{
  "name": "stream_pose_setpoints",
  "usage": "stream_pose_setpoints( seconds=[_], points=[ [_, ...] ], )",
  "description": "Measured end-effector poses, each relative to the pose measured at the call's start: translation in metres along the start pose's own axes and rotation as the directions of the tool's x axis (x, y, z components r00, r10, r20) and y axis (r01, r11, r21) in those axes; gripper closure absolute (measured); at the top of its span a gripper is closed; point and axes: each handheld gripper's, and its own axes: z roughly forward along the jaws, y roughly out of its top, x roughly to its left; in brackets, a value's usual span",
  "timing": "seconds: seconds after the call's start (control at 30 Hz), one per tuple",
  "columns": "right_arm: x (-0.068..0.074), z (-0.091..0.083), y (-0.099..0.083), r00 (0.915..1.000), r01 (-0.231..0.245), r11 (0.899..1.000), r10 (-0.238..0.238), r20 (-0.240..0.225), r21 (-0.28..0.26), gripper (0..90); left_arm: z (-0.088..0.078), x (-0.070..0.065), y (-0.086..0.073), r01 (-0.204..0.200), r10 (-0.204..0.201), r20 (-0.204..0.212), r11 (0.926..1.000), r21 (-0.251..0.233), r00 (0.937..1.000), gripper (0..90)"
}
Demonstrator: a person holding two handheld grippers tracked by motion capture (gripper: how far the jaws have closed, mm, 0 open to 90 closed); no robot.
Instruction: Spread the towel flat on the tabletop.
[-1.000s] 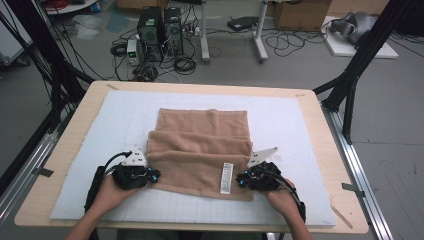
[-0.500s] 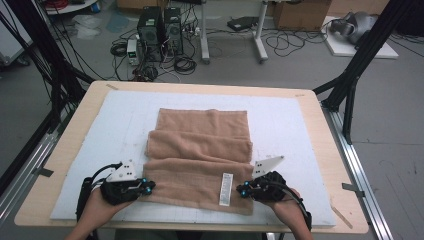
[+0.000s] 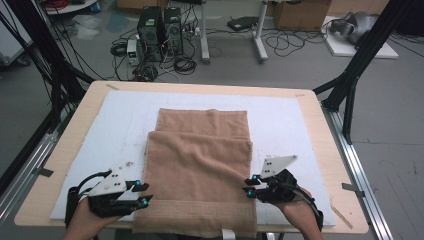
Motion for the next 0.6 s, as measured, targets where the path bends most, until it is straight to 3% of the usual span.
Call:
stream_pose_setpoints(
  seconds=[0.03, 0.17, 0.23, 0.27, 0.33, 0.43, 0.53, 0.6],
  points=[
    [-0.004, 0.007, -0.001, 0.9999, -0.003, 1.0, 0.003, 0.011, 0.023, 66.9, 0.008, 0.004, -0.002, 0.003, -0.003, -0.011, 1.0, 0.005, 0.9999, 62.0],
    [-0.015, 0.034, -0.009, 0.9985, -0.032, 0.996, 0.036, -0.042, 0.081, 65.9, 0.038, 0.021, -0.013, 0.037, -0.035, -0.031, 0.9971, 0.066, 0.9989, 60.2],
    [-0.016, 0.047, -0.013, 0.9982, -0.033, 0.99, 0.039, -0.046, 0.136, 69.9, 0.049, 0.025, -0.018, 0.043, -0.04, -0.034, 0.9937, 0.104, 0.9986, 58.4],
    [-0.014, 0.048, -0.014, 0.9989, -0.027, 0.992, 0.032, -0.034, 0.122, 73.8, 0.053, 0.026, -0.02, 0.042, -0.039, -0.033, 0.9917, 0.121, 0.9987, 58.8],
    [-0.014, 0.048, -0.015, 0.998, -0.053, 0.992, 0.057, -0.027, 0.114, 81.3, 0.054, 0.025, -0.022, 0.035, -0.033, -0.022, 0.994, 0.103, 0.9992, 66.4],
    [-0.012, 0.048, -0.015, 0.999, -0.024, 0.993, 0.028, -0.034, 0.113, 87.1, 0.053, 0.021, -0.02, 0.042, -0.041, -0.016, 0.9926, 0.114, 0.999, 83.3],
    [-0.01, 0.048, -0.016, 0.9973, -0.027, 0.994, 0.034, -0.065, 0.109, 87.9, 0.048, 0.017, -0.02, 0.034, -0.035, 0.008, 0.9918, 0.123, 0.9993, 84.8],
    [-0.004, 0.046, -0.017, 0.994, -0.015, 0.994, 0.026, -0.106, 0.109, 87.9, 0.038, 0.011, -0.021, 0.038, -0.041, 0.033, 0.9946, 0.097, 0.9986, 84.9]
  ],
)
